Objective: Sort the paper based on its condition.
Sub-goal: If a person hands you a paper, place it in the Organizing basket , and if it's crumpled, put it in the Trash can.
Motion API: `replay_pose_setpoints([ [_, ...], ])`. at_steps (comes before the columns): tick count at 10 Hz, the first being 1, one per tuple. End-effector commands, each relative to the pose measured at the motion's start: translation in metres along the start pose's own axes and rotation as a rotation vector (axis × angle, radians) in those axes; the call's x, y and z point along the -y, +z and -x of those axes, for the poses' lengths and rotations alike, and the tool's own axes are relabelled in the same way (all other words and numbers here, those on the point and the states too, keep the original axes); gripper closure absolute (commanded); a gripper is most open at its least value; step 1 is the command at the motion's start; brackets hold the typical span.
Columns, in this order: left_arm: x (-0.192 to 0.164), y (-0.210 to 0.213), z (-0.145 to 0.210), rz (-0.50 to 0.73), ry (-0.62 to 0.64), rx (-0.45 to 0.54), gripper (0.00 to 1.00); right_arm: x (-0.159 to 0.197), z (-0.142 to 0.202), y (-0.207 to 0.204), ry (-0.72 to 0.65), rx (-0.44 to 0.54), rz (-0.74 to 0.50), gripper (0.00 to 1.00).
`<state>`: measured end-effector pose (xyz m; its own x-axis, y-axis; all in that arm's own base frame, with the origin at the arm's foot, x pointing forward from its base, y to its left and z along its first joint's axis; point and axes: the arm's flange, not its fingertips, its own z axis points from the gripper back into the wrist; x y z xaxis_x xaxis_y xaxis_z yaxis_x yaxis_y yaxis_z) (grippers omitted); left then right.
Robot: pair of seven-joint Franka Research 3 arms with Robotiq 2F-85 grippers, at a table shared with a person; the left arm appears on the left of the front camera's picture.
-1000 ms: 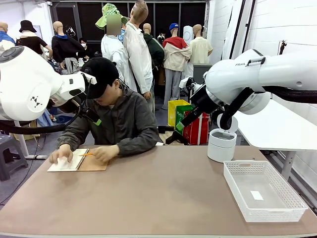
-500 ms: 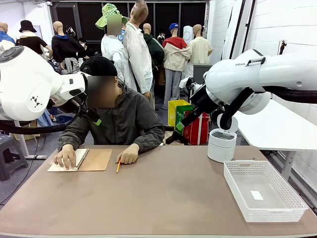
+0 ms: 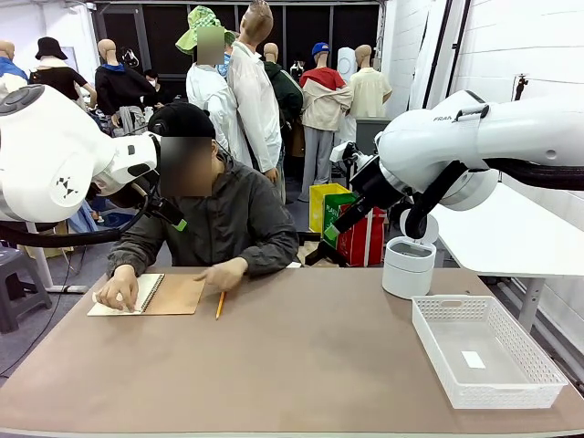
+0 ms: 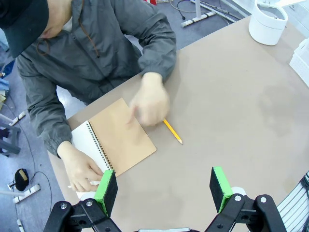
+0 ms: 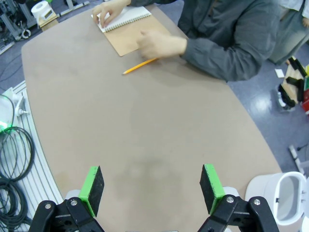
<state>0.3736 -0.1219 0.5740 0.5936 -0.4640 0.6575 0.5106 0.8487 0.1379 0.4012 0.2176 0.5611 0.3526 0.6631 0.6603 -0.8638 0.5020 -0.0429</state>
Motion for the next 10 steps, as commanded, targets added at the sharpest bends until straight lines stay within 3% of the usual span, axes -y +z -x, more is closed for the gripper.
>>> replay_pose_setpoints([
  [1, -0.0009, 0.0007, 0.0000, 0.001, -0.001, 0.002, 0.00, 0.0002, -0.0003, 0.0002, -0.007, -0.001, 0.004, 0.00],
  [10, -0.0009, 0.0007, 0.0000, 0.001, -0.001, 0.002, 0.00, 0.0002, -0.0003, 0.0002, -0.007, -0.001, 0.004, 0.00],
])
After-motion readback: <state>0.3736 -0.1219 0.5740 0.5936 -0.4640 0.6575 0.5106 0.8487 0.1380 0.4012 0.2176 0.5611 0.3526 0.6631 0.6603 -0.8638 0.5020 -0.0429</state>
